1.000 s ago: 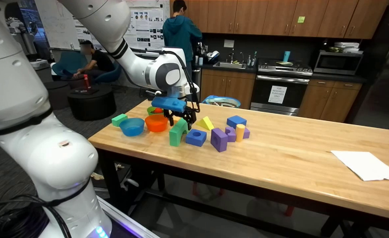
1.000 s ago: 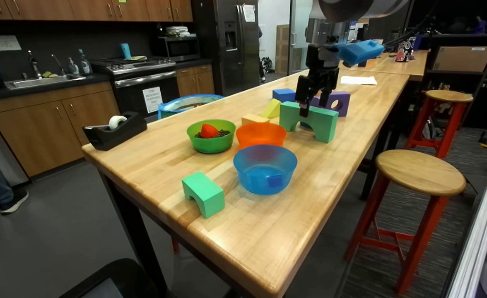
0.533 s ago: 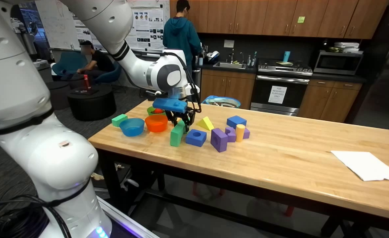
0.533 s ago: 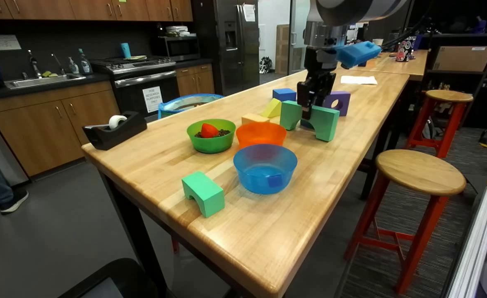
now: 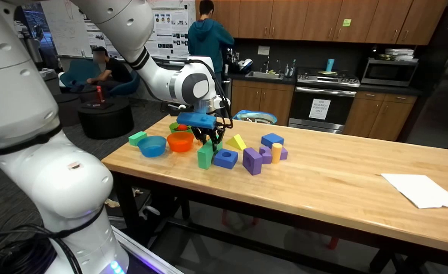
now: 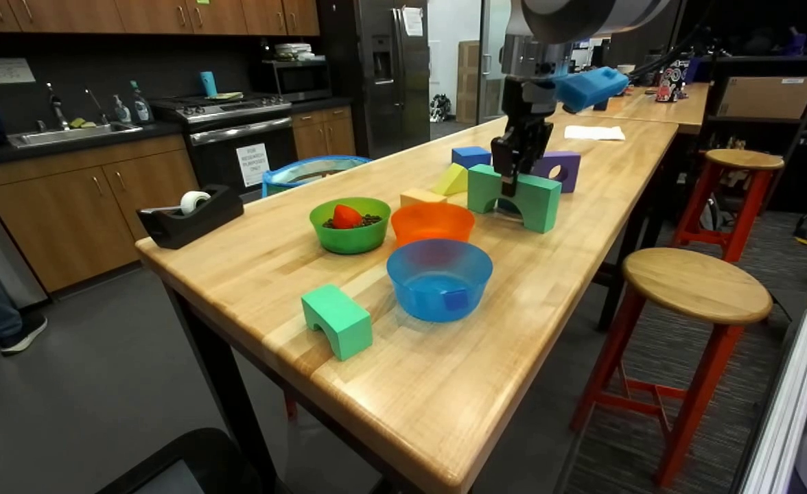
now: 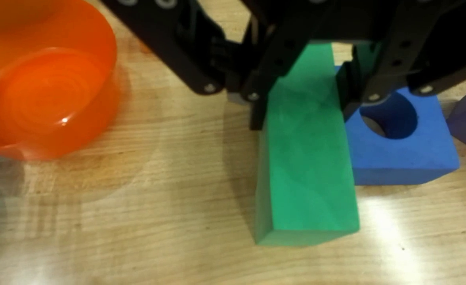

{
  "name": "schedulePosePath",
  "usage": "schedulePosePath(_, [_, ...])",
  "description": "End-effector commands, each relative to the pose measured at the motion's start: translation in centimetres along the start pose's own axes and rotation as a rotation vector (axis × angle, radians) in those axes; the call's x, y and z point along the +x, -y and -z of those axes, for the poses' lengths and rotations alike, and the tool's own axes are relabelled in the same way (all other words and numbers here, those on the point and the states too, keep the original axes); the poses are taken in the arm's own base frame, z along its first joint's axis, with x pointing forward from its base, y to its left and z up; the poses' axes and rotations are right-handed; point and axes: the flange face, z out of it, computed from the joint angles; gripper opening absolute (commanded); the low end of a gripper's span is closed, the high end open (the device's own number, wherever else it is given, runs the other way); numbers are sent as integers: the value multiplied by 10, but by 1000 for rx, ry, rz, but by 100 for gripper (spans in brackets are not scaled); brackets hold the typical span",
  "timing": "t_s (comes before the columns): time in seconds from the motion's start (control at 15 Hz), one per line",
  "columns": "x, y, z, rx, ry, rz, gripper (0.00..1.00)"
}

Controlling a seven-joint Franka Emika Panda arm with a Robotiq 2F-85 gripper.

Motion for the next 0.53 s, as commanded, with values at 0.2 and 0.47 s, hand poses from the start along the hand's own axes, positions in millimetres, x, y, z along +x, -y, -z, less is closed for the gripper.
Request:
schedulePosePath(0.2, [-14,4,5,-10,14,18,16])
schedulePosePath(0.47, [-25,17,7,-1,17,45,16])
